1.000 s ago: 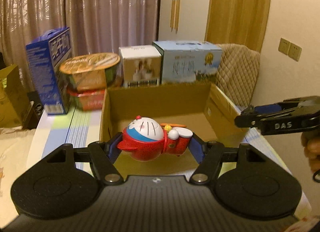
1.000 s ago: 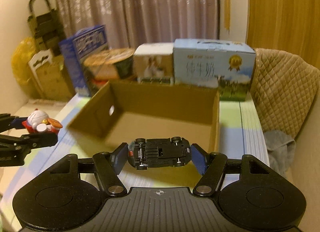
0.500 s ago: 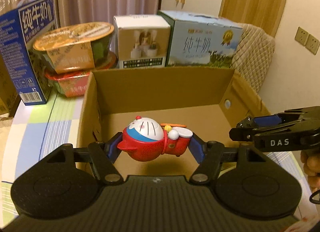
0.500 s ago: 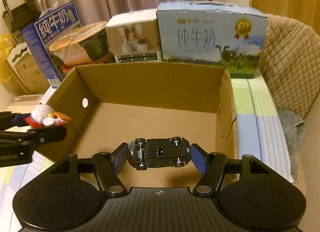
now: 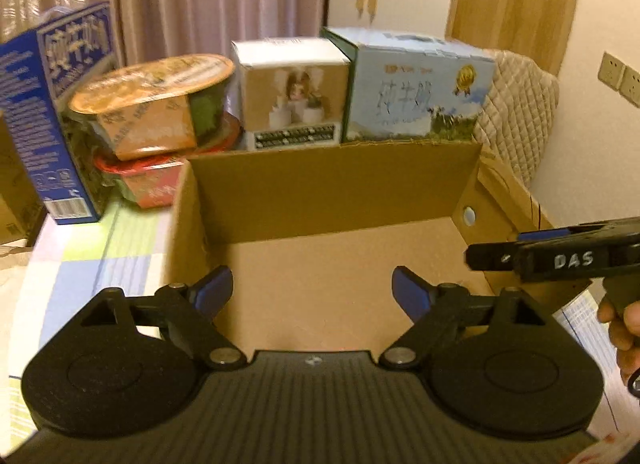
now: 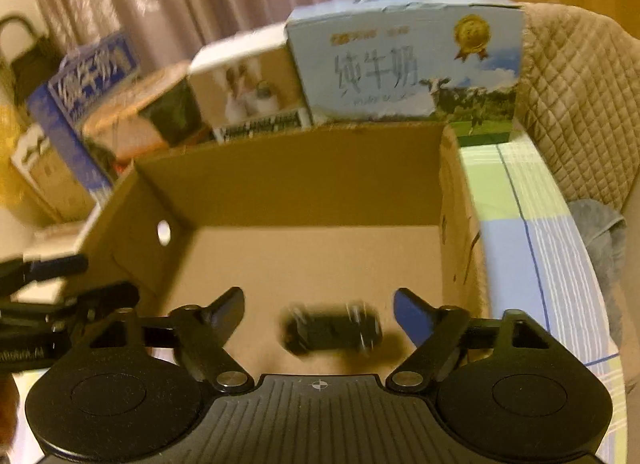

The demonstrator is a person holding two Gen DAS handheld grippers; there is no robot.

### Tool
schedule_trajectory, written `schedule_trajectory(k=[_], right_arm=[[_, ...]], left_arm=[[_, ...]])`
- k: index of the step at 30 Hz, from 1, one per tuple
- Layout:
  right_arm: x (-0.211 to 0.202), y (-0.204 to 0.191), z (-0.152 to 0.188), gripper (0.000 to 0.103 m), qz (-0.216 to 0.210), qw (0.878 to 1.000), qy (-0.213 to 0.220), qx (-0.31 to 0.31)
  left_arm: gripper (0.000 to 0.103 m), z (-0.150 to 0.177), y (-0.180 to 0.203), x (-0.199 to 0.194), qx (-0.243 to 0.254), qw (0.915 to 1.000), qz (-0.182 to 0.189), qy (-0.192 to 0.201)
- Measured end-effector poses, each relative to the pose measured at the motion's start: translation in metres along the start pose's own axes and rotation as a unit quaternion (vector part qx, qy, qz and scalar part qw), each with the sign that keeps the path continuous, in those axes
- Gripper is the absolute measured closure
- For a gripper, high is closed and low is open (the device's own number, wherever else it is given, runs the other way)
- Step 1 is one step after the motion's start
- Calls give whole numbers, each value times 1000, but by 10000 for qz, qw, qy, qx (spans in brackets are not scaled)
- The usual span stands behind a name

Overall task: Organize rigid objects
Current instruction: 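Open the left tool to drop the figure into the box while the right tool releases the car, then withdraw both tools from the box and move toward the clear cup and beige plug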

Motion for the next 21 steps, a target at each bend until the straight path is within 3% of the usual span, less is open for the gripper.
schedule_trajectory(k=[10, 16, 21], right_arm=[[-79, -13, 30, 23, -17, 9987, 492, -148], [-130, -23, 82, 23, 111, 9975, 661, -208], [-156, -27, 146, 23, 103, 9975, 694, -53]], left_arm=[[19, 25, 4, -71, -171, 9989, -67, 430], [19, 67, 11, -118, -447, 9971, -139, 608], [15, 115, 17, -148, -841, 9944, -35, 640]])
Point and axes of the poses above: each gripper's, at about its wrist camera, not at the fingertips, and x roughly the way its jaws point, y to its right, z to its underside, the point moved 4 cm from there along x, roughly the way its jaws point, and after that the axes turned 13 degrees about -y, right-handed, at the moved point
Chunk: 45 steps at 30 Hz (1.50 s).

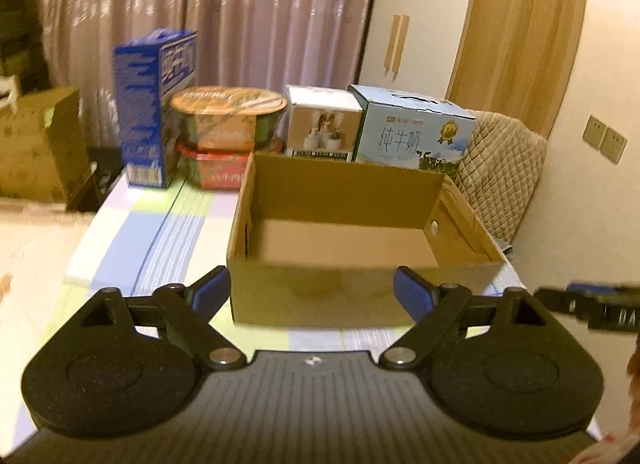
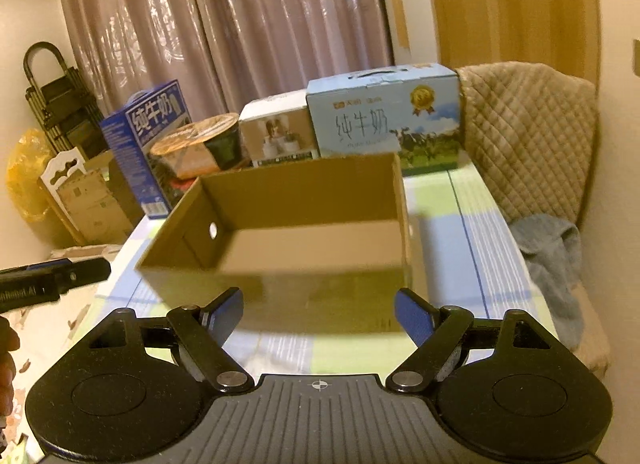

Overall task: Organize rigid objects
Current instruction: 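Withdraw both tools from the box and move toward the clear cup and beige plug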

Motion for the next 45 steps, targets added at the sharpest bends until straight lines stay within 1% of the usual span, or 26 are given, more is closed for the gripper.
schedule_trajectory(k=[4, 8, 12, 18, 24, 31, 39, 45], right_arm=[[-19, 0, 48, 22, -15, 9998, -114, 187], [-34, -2, 90, 22, 118, 9995, -216, 197], [-43, -3, 118, 22, 214, 9992, -287, 159], [-50, -10, 140, 22, 59, 9991, -405, 103], [-51, -9, 145, 22, -25, 9988, -445, 179], [-50, -5, 142, 22, 42, 9989, -424, 191], [-43, 4, 141, 22, 76, 9984, -467, 303], [-30, 12, 136, 22, 83, 9979, -511, 390]], left_arm=[[13, 40, 5, -21, 40, 9999, -133, -74], [11, 77, 10, -36, 70, 9995, -250, -173], [11, 105, 15, -47, 76, 9993, -212, -312], [10, 129, 22, -56, 151, 9988, -174, -431], [9, 136, 26, -59, 197, 9985, -182, -487], [9, 137, 29, -54, 265, 9981, -194, -526], [9, 140, 28, -39, 300, 9973, -167, -648], [9, 141, 29, -20, 371, 9963, -181, -749]])
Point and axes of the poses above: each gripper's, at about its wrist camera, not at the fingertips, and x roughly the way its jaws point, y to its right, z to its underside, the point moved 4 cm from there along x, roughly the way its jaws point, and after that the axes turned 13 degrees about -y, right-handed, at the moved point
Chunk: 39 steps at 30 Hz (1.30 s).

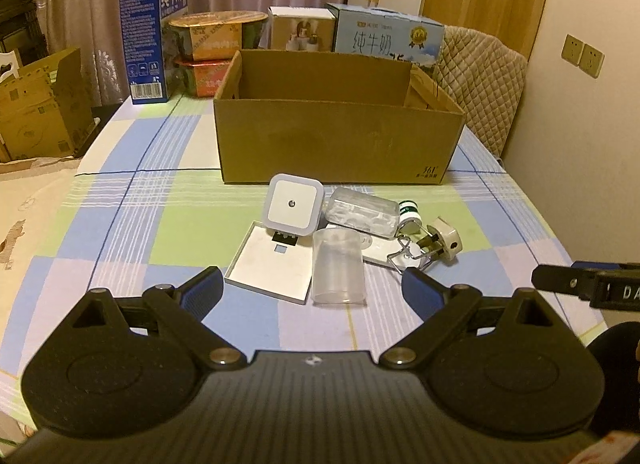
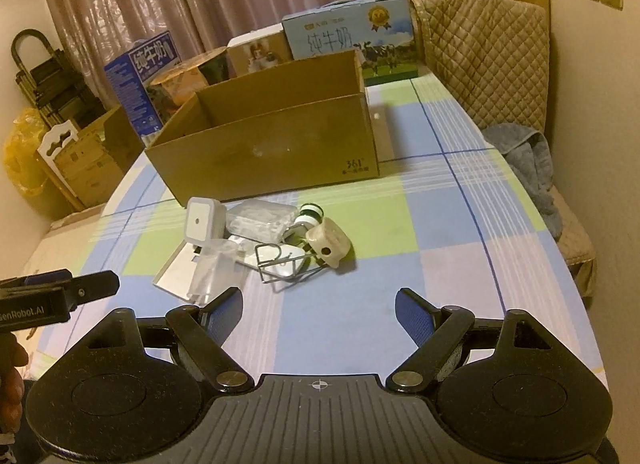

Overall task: Organize rigid objects
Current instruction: 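Withdraw both tools from the box and move toward the clear cup and beige plug, then grasp the clear plastic cup with the left tool while the right tool grasps the beige plug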

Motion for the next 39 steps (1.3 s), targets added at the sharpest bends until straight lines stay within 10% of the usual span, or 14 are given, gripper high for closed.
schedule_trajectory(k=[39], right_arm=[[135, 35, -66, 37, -599, 9936, -698, 659]], left_arm=[[24, -19, 26, 130, 581, 9972, -131, -461]])
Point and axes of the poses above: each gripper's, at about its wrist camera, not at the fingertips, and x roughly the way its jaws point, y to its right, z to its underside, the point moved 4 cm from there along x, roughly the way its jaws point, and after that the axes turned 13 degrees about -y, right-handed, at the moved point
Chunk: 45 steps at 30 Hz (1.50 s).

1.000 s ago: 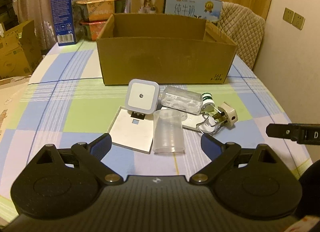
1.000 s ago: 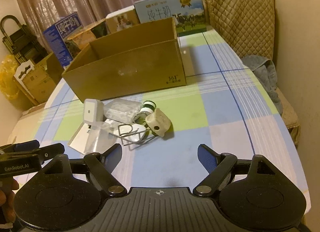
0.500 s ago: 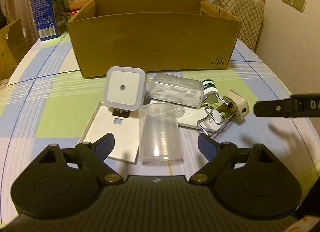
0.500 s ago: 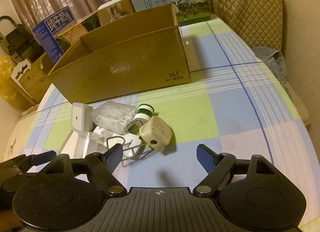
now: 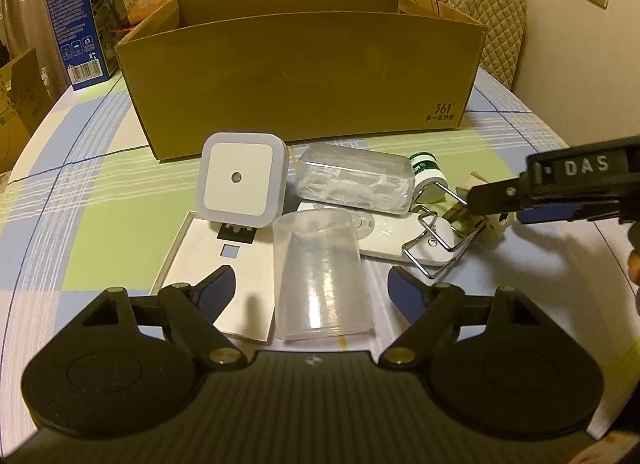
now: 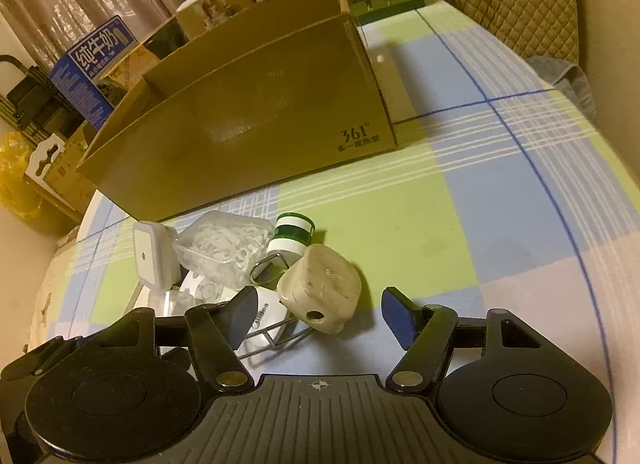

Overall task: Organize rigid objects
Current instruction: 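Grasp the clear plastic cup with the left tool while the right tool grasps the beige plug, then lift the cup with the left tool while the right tool carries the plug over the box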

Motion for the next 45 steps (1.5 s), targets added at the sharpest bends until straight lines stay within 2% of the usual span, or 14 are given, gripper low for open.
schedule_trajectory(k=[3, 8, 11, 18, 25, 32, 37, 45], right_arm=[[6, 7, -3, 39, -183, 9994, -85, 283], [13, 12, -8, 50, -389, 9978, -175, 512], [15, 13, -10, 55, -388, 9974, -173, 579], [13, 11, -8, 57, -294, 9983, -122, 484], [7, 4, -5, 58, -102, 9997, 82, 191], [-2, -3, -5, 58, 9, 9994, 326, -62], [-12, -11, -3, 58, 304, 9971, 538, -438], [-33, -22, -1, 58, 344, 9951, 730, -578]], left_arm=[[26, 0, 0, 2, 23, 10000, 20, -22], [27, -1, 0, 4, 18, 10000, 31, -36], [29, -1, 0, 6, 16, 10000, 27, -50], [34, -1, 7, 9, 192, 9997, -97, -65], [55, -2, 10, 14, 238, 9995, -144, -144], [55, -3, 9, 6, 172, 9998, -56, -69], [55, -5, 7, -3, 153, 9999, 20, -1], [55, -12, 1, -25, 53, 9998, 69, 202]])
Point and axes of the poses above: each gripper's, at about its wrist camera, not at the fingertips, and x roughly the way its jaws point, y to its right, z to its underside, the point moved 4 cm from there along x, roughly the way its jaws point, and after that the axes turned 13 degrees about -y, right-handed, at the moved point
